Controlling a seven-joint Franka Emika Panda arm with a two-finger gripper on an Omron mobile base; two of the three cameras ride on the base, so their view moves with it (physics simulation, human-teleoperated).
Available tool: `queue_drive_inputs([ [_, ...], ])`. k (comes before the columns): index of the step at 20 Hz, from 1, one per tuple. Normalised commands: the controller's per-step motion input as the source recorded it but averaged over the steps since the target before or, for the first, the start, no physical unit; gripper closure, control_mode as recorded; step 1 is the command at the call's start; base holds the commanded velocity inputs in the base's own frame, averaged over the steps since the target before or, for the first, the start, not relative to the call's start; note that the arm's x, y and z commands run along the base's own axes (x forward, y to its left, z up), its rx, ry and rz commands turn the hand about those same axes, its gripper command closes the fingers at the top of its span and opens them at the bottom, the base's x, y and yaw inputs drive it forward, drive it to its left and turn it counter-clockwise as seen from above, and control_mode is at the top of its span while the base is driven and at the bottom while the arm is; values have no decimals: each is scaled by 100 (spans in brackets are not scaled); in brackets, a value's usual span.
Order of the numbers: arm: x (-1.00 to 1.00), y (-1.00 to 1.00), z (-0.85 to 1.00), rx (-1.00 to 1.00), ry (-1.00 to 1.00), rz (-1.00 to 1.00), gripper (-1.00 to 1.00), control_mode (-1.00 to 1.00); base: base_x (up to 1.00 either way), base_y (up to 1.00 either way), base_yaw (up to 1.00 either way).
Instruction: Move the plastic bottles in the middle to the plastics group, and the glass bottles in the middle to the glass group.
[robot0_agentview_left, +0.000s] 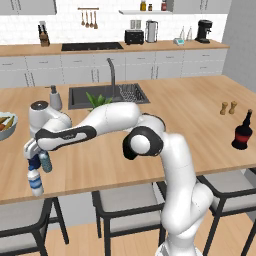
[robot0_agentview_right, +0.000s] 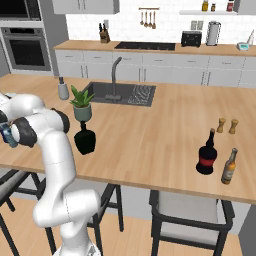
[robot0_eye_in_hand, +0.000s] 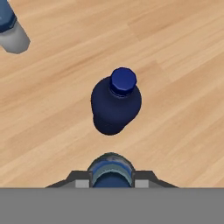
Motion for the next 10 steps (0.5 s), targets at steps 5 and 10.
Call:
queue_drive_inputs([
  [5, 0, 0, 0, 0, 0, 0, -100, -100, 0, 0, 0],
  [10, 0, 0, 0, 0, 0, 0, -100, -100, 0, 0, 0],
])
